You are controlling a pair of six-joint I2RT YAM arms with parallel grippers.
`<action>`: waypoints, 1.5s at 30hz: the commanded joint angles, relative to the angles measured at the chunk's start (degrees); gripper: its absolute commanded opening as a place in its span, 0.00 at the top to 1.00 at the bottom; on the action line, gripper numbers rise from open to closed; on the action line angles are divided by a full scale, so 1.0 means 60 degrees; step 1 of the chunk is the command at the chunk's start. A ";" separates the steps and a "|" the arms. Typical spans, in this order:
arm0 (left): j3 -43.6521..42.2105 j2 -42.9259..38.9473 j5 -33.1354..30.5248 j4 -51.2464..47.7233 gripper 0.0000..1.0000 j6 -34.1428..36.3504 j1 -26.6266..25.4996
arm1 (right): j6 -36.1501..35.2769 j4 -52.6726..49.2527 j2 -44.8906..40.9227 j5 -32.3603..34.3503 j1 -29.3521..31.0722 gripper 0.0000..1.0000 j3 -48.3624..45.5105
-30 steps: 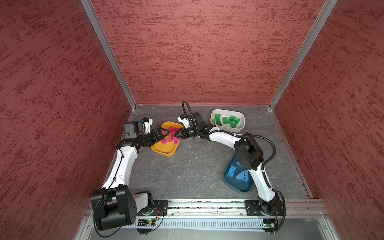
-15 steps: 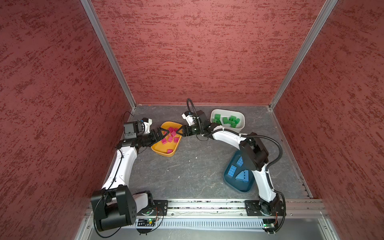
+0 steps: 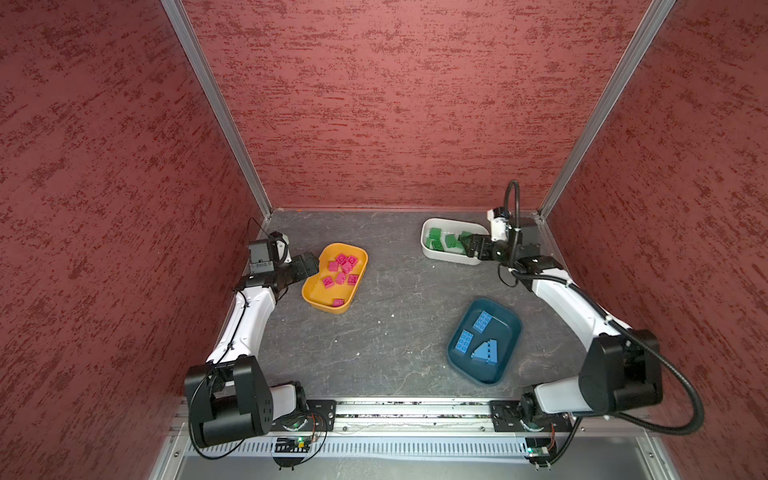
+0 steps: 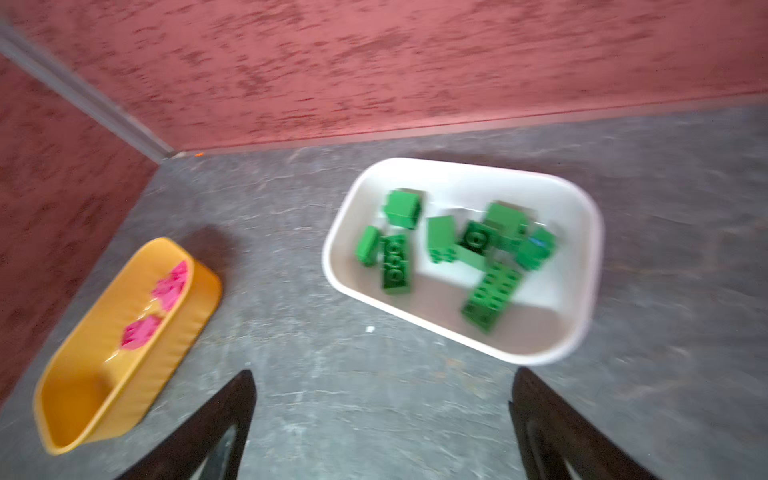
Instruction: Sort the legos into containers by color
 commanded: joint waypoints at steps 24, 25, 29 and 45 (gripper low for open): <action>-0.4139 0.1065 0.0314 0.9070 0.01 0.1331 -0.0197 | -0.1497 1.2506 0.1505 0.1708 -0.1445 0.01 -0.6727; -0.4224 0.1092 0.0422 0.9398 0.01 0.1191 -0.0190 | -0.1459 1.2853 0.1670 0.1743 -0.1444 0.01 -0.6794; -0.4720 0.1537 0.0654 1.0962 0.00 0.1036 -0.0228 | -0.1337 1.2441 0.1565 0.2008 -0.1444 0.01 -0.6687; -0.4689 0.1693 0.0309 1.1041 0.01 0.1390 -0.0619 | -0.1292 1.2428 0.1509 0.2136 -0.1444 0.01 -0.6694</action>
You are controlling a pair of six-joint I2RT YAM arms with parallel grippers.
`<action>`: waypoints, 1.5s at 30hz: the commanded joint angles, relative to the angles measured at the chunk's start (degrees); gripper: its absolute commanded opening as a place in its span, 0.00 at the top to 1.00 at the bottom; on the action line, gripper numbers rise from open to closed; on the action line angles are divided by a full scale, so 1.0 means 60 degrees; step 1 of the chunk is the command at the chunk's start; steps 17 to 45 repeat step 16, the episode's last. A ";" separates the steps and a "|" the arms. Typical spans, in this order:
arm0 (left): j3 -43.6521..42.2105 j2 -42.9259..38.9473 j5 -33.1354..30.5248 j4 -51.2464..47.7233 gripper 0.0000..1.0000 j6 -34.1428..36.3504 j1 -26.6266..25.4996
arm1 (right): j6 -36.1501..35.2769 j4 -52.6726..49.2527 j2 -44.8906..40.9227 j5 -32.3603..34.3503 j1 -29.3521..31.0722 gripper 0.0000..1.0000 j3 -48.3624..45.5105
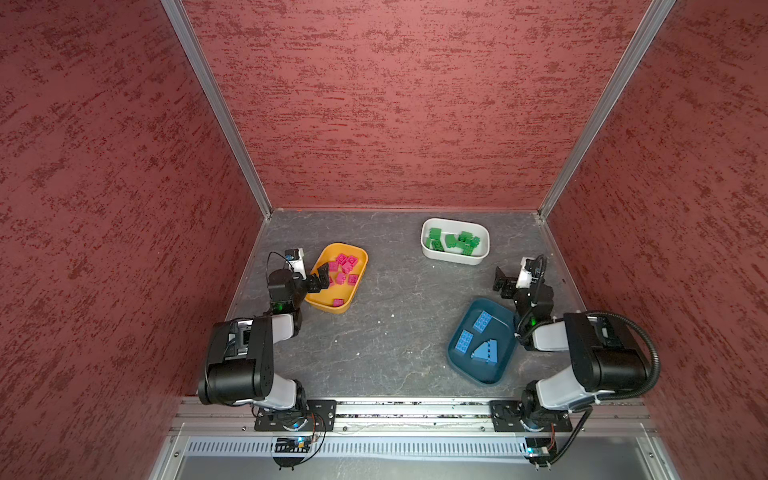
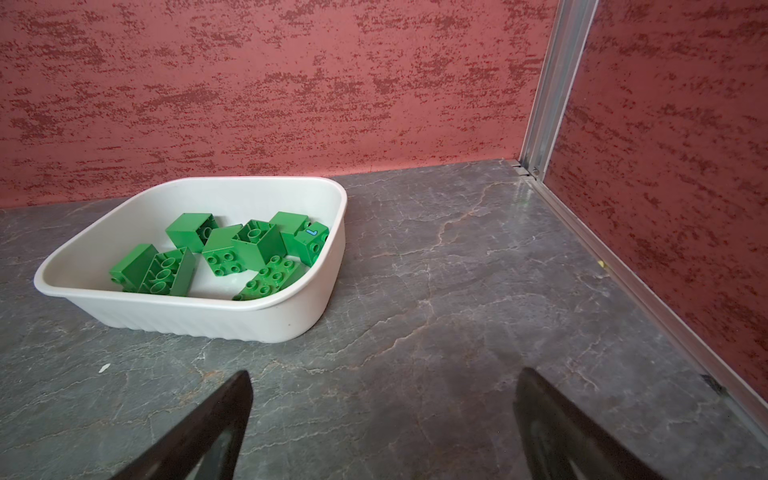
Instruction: Sort the legos into containers by color
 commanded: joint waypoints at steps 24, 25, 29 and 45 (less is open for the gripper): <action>-0.0142 -0.0741 0.0272 -0.0070 0.01 0.0207 0.0030 | 0.0108 0.0490 -0.0383 0.0587 0.0000 0.01 -0.0082; -0.0142 -0.0741 0.0272 -0.0070 0.01 0.0207 0.0030 | 0.0108 0.0490 -0.0383 0.0587 0.0000 0.01 -0.0082; -0.0142 -0.0741 0.0272 -0.0070 0.01 0.0207 0.0030 | 0.0108 0.0490 -0.0383 0.0587 0.0000 0.01 -0.0082; -0.0142 -0.0741 0.0272 -0.0070 0.01 0.0207 0.0030 | 0.0108 0.0490 -0.0383 0.0587 0.0000 0.01 -0.0082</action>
